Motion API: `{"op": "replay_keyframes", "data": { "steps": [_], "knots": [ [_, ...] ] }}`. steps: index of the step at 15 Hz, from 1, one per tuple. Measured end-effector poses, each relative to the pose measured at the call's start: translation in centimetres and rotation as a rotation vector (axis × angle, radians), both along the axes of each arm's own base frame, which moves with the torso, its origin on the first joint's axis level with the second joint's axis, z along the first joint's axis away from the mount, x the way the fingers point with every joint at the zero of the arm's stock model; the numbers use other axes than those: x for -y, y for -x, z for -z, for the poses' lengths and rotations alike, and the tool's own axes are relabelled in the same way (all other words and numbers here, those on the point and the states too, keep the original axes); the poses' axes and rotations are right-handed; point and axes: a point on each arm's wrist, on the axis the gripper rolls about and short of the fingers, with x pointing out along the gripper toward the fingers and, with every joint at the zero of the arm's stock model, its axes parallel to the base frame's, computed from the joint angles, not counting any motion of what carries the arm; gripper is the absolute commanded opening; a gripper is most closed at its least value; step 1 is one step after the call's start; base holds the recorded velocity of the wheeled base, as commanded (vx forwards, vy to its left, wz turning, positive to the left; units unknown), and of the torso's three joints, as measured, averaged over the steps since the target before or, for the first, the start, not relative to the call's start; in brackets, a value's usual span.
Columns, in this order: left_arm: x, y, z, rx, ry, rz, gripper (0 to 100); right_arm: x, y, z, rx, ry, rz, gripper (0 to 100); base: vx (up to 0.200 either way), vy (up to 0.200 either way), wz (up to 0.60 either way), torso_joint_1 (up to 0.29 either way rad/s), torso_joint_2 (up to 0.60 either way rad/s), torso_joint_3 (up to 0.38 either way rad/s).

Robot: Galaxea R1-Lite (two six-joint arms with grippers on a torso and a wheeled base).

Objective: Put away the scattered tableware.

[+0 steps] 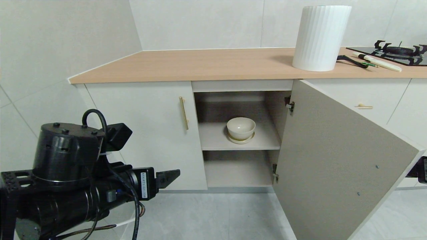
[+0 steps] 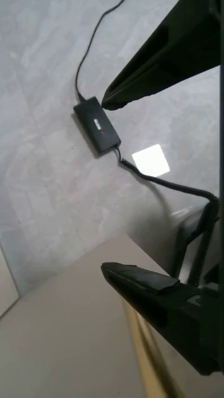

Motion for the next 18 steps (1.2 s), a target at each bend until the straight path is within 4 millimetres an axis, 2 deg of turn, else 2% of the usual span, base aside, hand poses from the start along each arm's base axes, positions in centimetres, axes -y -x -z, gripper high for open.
{"op": "replay_keyframes", "data": {
  "steps": [8,15,18],
  "knots": [
    [0.0,0.0,0.0,0.002,0.001,0.0,100,-3.7,-0.7,1.1,0.028,-0.072,-0.101,100,0.0,0.0,0.0,0.0,0.0,0.0],
    [0.0,0.0,0.0,0.002,0.001,0.001,100,-9.1,-0.5,3.1,0.103,-0.168,-0.271,100,0.0,0.0,0.0,0.0,0.0,0.0],
    [0.0,0.1,-0.1,0.003,0.002,0.0,100,-10.8,-0.8,3.8,0.144,-0.216,-0.306,100,0.0,0.0,0.0,0.0,0.0,0.0]
  ]
}}
